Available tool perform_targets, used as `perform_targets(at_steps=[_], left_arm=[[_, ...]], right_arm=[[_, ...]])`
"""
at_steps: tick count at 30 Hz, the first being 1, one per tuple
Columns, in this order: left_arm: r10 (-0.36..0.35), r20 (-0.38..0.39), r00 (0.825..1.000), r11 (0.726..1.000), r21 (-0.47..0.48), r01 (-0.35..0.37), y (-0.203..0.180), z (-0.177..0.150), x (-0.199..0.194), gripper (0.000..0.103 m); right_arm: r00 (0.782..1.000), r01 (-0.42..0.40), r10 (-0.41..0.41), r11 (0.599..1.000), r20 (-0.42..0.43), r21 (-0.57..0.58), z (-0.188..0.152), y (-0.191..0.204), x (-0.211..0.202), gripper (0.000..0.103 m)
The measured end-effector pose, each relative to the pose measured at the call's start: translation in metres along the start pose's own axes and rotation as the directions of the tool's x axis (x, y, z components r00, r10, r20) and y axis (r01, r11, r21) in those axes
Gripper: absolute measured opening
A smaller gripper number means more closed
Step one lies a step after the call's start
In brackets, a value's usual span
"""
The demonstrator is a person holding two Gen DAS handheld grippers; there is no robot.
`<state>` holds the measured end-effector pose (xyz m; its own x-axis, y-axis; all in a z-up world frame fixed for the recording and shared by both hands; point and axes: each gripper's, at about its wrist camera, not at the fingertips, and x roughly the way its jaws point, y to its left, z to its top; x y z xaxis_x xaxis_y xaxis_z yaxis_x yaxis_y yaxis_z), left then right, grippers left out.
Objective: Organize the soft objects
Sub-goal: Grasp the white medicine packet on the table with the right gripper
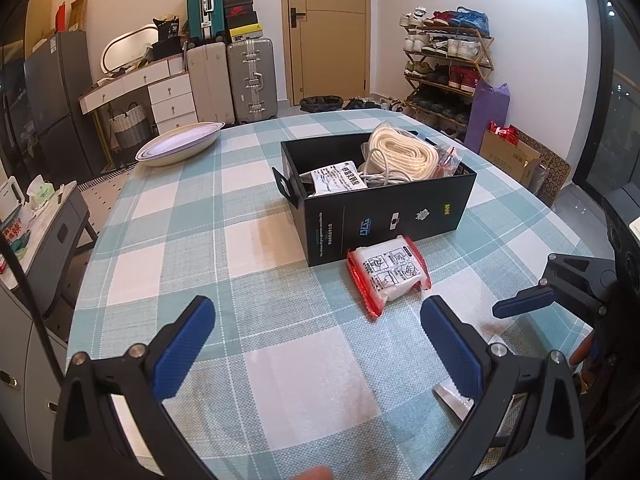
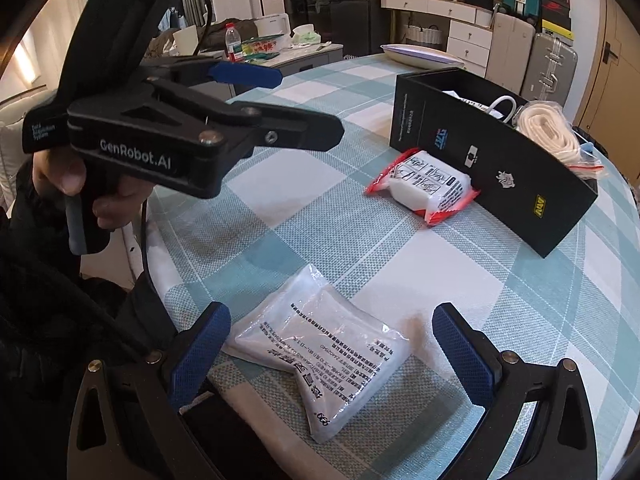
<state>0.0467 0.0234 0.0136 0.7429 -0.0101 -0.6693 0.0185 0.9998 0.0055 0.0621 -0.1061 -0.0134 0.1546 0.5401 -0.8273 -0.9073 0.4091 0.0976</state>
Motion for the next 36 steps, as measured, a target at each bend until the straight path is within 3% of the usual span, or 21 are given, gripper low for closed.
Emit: perform_targets(at_steps=[8,17,25,33,36], left_arm=[[0.003,-0.001,1.000,1.000,-0.003,-0.003,0.000,0.000,0.001,0.103],[0.002,-0.003,1.000,1.000,-0.010,-0.002,0.002,0.000,0.002,0.103],[0.003,-0.006,1.000,1.000,-0.008,-0.003,0.002,0.000,0.002,0.103],[0.003,-0.009,1.000,1.000,-0.011,-0.003,0.003,-0.001,0.004,0.103],[0.004,-0.010,1.000,1.000,-0.012,-0.004,0.003,-0.001,0.004,0.103]], right_arm=[[0.999,0.039,-0.039,0.999,0.017,-0.006,-0.008,-0.016,-0.018,0.103],[1.000,0.004,-0.005,0.998,-0.021,-0.061,-0.011,-0.001,-0.006,0.103],[0.994,0.103,-0.102,0.994,-0.047,0.038,-0.008,-0.030,0.005,0.103],[0.993,0.116,-0.113,0.989,-0.035,0.087,-0.007,-0.043,0.007,0.102],[0.994,0.110,-0.108,0.991,-0.025,0.081,-0.006,-0.041,0.006,0.093]])
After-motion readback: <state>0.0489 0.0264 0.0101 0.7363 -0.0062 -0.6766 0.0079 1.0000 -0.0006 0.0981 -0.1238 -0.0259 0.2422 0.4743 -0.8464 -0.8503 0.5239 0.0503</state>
